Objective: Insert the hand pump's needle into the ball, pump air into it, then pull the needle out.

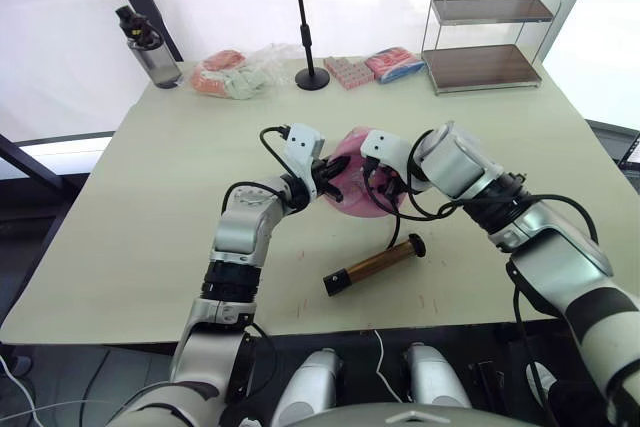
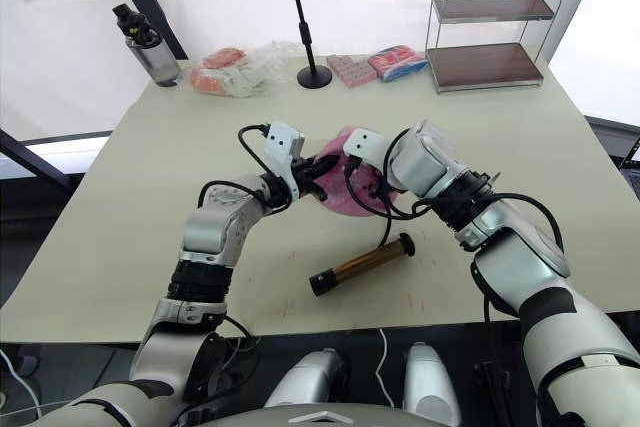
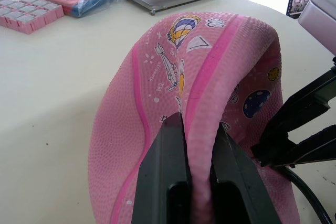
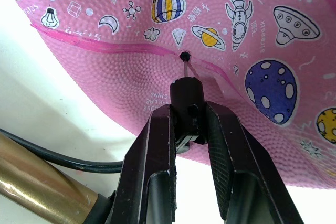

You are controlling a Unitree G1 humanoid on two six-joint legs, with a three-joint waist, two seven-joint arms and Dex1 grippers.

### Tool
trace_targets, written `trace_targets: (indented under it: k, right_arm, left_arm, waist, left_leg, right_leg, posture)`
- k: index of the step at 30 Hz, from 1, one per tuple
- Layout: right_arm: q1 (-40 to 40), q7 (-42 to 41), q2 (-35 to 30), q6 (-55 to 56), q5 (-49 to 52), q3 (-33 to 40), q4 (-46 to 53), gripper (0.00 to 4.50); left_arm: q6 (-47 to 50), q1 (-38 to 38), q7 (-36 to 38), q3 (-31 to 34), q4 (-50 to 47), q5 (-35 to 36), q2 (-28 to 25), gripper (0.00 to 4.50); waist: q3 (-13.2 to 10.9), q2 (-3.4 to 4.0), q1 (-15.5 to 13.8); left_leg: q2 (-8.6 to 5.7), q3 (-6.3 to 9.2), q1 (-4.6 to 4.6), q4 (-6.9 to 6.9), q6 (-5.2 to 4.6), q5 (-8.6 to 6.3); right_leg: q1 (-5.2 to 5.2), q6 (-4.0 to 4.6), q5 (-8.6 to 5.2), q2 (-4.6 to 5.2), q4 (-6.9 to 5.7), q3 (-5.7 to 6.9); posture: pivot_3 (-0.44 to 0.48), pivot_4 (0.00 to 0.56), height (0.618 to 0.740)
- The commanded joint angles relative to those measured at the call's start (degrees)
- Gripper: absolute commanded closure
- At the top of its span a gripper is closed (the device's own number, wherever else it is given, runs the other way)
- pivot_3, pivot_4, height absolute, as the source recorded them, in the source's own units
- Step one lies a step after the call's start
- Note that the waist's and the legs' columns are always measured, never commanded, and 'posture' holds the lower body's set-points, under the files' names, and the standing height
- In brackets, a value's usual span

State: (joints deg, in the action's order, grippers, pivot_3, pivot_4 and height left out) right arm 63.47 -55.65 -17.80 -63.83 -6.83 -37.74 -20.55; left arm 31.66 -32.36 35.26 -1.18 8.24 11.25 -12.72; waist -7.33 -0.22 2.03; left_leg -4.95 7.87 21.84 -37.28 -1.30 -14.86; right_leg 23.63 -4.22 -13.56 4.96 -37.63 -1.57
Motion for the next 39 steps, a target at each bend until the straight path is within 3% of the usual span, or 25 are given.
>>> trace_targets:
  k: [1, 2, 10, 18, 27, 39]
  right_arm:
    - [0.77, 0.33, 0.42, 0.27, 0.41, 0.27, 1.83, 2.15]
    - [0.86, 0.32, 0.3, 0.39, 0.43, 0.21, 1.81, 1.9]
    - [1.04, -1.45, -3.53, -0.95, 1.55, 0.63, 5.73, 1.9]
    - [-2.61, -2.32, -10.02, -3.65, 6.26, 5.29, 16.42, 1.9]
    - [-12.28, 6.78, -7.53, -6.59, 12.41, 22.56, 25.4, 1.9]
    - [-22.12, 20.3, -1.1, -12.36, 15.97, 29.49, 34.56, 1.9]
  left_arm:
    - [1.25, 1.75, 1.33, -4.18, 3.14, -0.43, 1.11, 4.5]
    - [1.21, 1.78, 1.31, -4.2, 3.17, -0.43, 1.08, 4.5]
    - [1.07, 2.02, 1.06, -4.33, 3.05, -0.18, 0.89, 4.5]
    - [1.15, 2.27, 1.02, -4.41, 2.93, -0.07, 0.79, 4.5]
    - [1.14, 2.04, 1.51, -4.28, 3.31, -0.1, 0.16, 4.5]
    - [1.39, 2.62, 1.46, -4.14, 2.87, -0.2, -0.54, 4.5]
  waist:
    - [-0.08, 0.1, -0.16]
    - [-0.12, 0.15, -0.5]
    - [-0.17, 0.19, -1.43]
    - [-0.18, 0.19, -1.48]
    - [-0.19, 0.19, -1.69]
    - [-0.19, 0.19, -1.43]
  left_leg:
    - [0.0, 0.02, 0.02, 0.0, 0.0, 0.0]
    - [-0.01, 0.04, 0.04, 0.0, 0.0, 0.0]
    - [-0.05, 0.13, 0.21, 0.06, 0.22, 0.13]
    - [-0.05, 0.28, 0.28, 0.09, 0.22, 0.13]
    - [-0.06, 0.37, 0.35, 0.11, 0.23, 0.14]
    - [-0.05, 0.32, 0.34, 0.15, 0.24, 0.15]
  right_leg:
    - [0.01, 0.0, 0.0, 0.0, 0.01, 0.03]
    - [0.01, 0.0, 0.0, 0.01, 0.02, 0.04]
    - [0.04, 0.0, 0.0, 0.04, 0.28, 0.15]
    - [0.01, 0.0, 0.0, 0.06, 0.43, 0.32]
    - [-0.06, 0.0, 0.01, 0.08, 0.58, 0.43]
    - [-0.06, 0.01, 0.01, 0.07, 0.57, 0.35]
  posture:
    - [0.0, 0.15, 0.74]
    - [0.0, 0.15, 0.74]
    - [0.0, 0.15, 0.74]
    - [0.0, 0.15, 0.74]
    - [0.0, 0.15, 0.74]
    - [0.0, 0.15, 0.74]
